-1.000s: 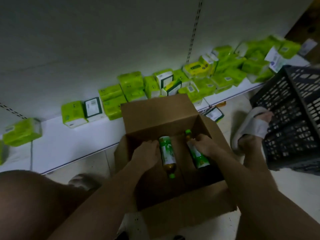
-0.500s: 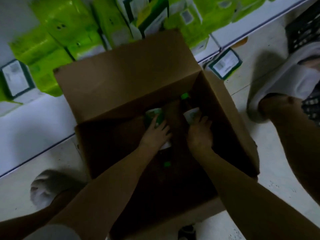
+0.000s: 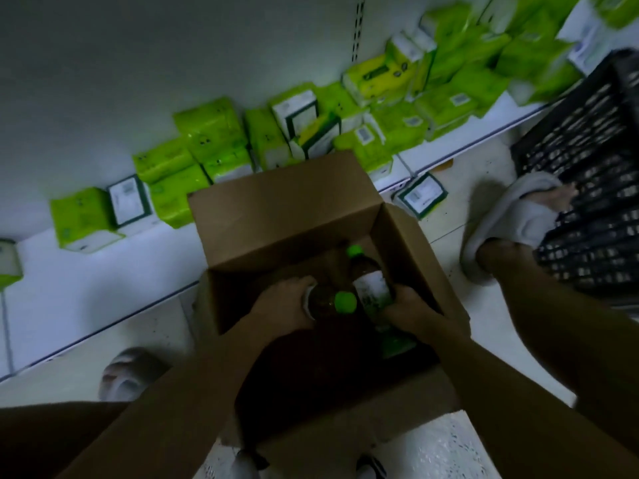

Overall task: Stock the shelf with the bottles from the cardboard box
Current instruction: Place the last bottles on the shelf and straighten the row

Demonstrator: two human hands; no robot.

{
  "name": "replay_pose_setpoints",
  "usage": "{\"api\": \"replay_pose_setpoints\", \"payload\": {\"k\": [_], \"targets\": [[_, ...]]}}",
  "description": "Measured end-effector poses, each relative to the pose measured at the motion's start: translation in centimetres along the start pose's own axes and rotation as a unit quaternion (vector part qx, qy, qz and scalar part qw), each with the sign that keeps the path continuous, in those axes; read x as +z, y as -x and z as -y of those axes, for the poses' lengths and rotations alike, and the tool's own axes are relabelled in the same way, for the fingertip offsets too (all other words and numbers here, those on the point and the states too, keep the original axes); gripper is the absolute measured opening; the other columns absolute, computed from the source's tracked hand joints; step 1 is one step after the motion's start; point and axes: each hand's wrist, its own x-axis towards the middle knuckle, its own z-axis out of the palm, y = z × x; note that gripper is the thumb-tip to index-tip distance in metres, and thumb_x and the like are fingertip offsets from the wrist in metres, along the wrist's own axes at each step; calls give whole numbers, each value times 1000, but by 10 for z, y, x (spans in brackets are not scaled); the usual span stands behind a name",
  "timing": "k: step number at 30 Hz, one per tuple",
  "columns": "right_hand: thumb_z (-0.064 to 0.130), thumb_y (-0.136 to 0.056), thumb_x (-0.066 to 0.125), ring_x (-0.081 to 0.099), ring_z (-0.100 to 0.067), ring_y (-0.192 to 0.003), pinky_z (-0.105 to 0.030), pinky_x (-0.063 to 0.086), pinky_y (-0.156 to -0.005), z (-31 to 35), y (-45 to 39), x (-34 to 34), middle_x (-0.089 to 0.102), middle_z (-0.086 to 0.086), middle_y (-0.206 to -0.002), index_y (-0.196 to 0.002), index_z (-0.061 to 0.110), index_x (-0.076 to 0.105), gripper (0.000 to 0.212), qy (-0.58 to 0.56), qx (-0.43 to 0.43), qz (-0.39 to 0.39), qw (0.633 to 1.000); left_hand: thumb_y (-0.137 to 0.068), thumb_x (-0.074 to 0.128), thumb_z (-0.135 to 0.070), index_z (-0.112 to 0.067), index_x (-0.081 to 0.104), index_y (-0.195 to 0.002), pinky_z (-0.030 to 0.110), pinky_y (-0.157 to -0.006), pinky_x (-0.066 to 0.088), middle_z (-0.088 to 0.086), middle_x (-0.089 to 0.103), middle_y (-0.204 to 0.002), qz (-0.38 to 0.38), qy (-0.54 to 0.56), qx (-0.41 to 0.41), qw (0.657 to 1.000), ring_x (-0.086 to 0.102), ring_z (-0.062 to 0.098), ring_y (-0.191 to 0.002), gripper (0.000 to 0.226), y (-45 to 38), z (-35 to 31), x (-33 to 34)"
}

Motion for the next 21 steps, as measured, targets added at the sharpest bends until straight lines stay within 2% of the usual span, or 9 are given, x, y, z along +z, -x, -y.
{"api": "replay_pose_setpoints", "payload": {"k": [2, 6, 8, 9, 11, 13, 14, 18, 21], "targets": [[2, -75, 74, 63, -23, -100, -24, 50, -70, 13, 26, -12, 65, 3, -102, -116, 18, 58, 46, -44, -16, 20, 999, -62, 84, -33, -24, 56, -121, 34, -93, 47, 1, 64, -121, -61, 54, 4, 997, 59, 21, -113, 66, 23, -7, -20], [-2, -65, 76, 64, -24, -93, -39, 53, -74, 62, 80, -27, 65, -2, -98, -107, 22, 51, 55, -67, -76, -49, 994, -62, 86, -34, -22, 60, -121, 29, -92, 48, -1, 68, -118, -163, 118, 0, 980, 63, 18, -111, 65, 64, -17, -62], [-7, -62, 75, 66, -29, -95, -49, 55, -83, 92, 105, -33, 69, -9, -103, -111, 19, 53, 60, -72, -133, -70, 986, -61, 88, -33, -20, 57, -126, 26, -93, 46, 0, 66, -122, -221, 155, 38, 962, 62, 17, -113, 73, 89, -25, -89], [-8, -62, 74, 66, -31, -96, -50, 54, -86, 109, 120, -36, 68, -11, -106, -114, 16, 53, 61, -80, -154, -80, 982, -59, 89, -33, -20, 54, -126, 28, -95, 46, -1, 65, -123, -256, 172, 68, 949, 61, 17, -113, 77, 103, -30, -105], [-9, -65, 74, 65, -29, -97, -43, 54, -82, 144, 151, -46, 65, -9, -108, -117, 12, 50, 61, -93, -200, -102, 970, -55, 88, -38, -23, 46, -120, 34, -92, 50, -2, 65, -114, -304, 207, 96, 925, 62, 17, -106, 78, 135, -42, -137], [-9, -66, 75, 65, -26, -95, -38, 54, -76, 182, 185, -57, 64, -5, -108, -120, 12, 50, 63, -100, -250, -126, 955, -54, 84, -47, -30, 40, -115, 35, -88, 52, -6, 65, -109, -327, 233, 108, 910, 64, 14, -102, 77, 169, -54, -172], [-10, -66, 75, 65, -26, -96, -39, 53, -79, 201, 203, -61, 63, -5, -109, -120, 12, 50, 63, -108, -276, -131, 946, -54, 83, -49, -32, 41, -116, 34, -89, 52, -9, 65, -110, -334, 245, 123, 902, 64, 12, -102, 77, 185, -59, -190], [-16, -63, 73, 64, -30, -97, -42, 53, -84, 272, 273, -68, 63, -12, -111, -114, 11, 52, 61, -148, -379, -165, 899, -65, 86, -30, -27, 53, -117, 29, -87, 53, -9, 69, -106, -382, 235, 192, 873, 66, 3, -96, 62, 252, -82, -259], [-17, -66, 68, 65, -35, -101, -51, 52, -91, 316, 317, -64, 66, -16, -108, -113, 7, 54, 55, -198, -440, -138, 865, -65, 86, -32, -35, 60, -109, 21, -76, 56, -15, 72, -101, -419, 208, 226, 855, 68, 1, -93, 51, 303, -96, -304]]}}
